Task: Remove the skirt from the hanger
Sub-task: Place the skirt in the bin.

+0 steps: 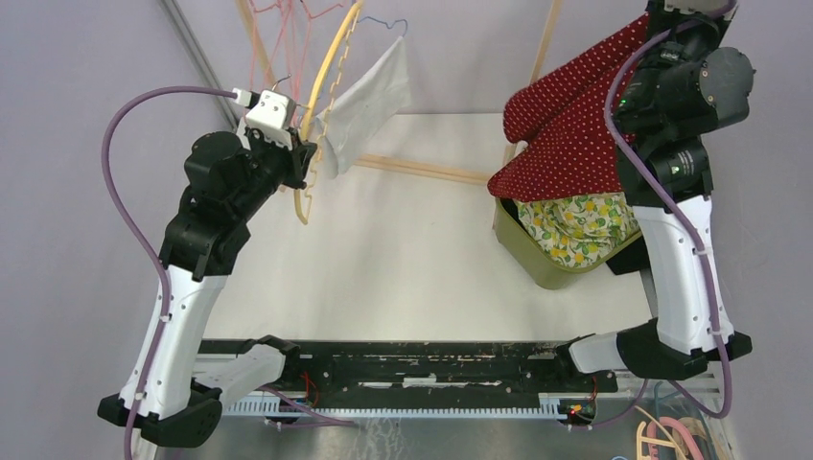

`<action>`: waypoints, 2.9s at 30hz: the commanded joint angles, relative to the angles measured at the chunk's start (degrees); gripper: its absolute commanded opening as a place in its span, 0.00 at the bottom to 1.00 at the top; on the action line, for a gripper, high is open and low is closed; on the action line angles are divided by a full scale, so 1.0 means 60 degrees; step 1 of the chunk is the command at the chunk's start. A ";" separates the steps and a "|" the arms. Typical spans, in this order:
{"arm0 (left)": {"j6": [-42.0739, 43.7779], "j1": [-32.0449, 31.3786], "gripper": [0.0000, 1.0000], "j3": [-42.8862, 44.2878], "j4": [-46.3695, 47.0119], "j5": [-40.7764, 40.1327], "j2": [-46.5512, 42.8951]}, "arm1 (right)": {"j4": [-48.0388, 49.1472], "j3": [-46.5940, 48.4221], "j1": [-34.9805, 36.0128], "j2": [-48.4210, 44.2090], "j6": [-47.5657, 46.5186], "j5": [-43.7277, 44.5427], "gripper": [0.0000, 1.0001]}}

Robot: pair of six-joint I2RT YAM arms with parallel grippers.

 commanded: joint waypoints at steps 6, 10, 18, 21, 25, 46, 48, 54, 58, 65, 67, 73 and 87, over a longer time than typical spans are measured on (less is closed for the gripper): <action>0.0473 -0.0395 0.03 0.0016 0.0382 -0.0373 -0.0145 | 0.1661 0.0374 -0.0201 -0.0942 -0.2086 0.0434 0.00; 0.0586 -0.0521 0.03 0.0001 0.0393 -0.0388 -0.0071 | 0.1425 -0.0423 -0.0211 -0.1258 -0.1708 0.0587 0.01; 0.0602 -0.0653 0.03 0.0048 0.0345 -0.0431 0.0041 | 0.0082 -0.2553 -0.0313 -0.1056 0.0853 0.0682 0.00; 0.0617 -0.0669 0.03 0.0175 0.0311 -0.0461 0.0104 | -0.0519 -0.2679 -0.0342 -0.0615 0.1928 0.0428 0.01; 0.0681 -0.0670 0.03 0.0258 0.0257 -0.0575 0.0172 | -0.0805 -0.2767 -0.0356 -0.0311 0.2738 0.0226 0.01; 0.0959 -0.0686 0.03 0.0649 0.0168 -0.0884 0.0703 | -0.4115 -0.9372 -0.0562 -0.2096 0.9487 -0.0038 0.10; 0.0918 -0.0679 0.03 0.0738 0.0160 -0.0873 0.0779 | -0.4073 -0.8818 -0.0578 -0.1717 0.9255 -0.0021 0.24; 0.0931 -0.0679 0.03 0.1194 0.0055 -0.0600 0.0806 | -0.4154 -0.6881 -0.0581 -0.0684 0.9427 0.0586 0.51; 0.1069 -0.0690 0.03 0.0978 0.0208 0.0179 0.0208 | -0.3278 -0.6659 -0.0578 -0.0600 0.9564 0.0739 0.60; 0.0612 -0.0681 0.03 0.0645 0.0449 0.1865 -0.0880 | -0.2379 -0.6218 -0.0580 -0.0556 0.9014 0.0903 0.68; 0.0407 -0.0681 0.03 0.0734 0.0466 0.1755 -0.1006 | -0.2419 -0.6046 -0.0585 -0.0629 0.9044 0.0847 0.70; 0.0426 -0.0682 0.03 0.1228 0.0259 0.1248 -0.0774 | -0.3105 -0.5929 -0.0506 -0.1214 0.9538 0.0279 0.72; 0.0107 -0.0681 0.03 0.1733 0.0304 0.0108 0.0165 | -0.4446 -0.6708 -0.0506 -0.2953 0.9736 -0.0991 0.65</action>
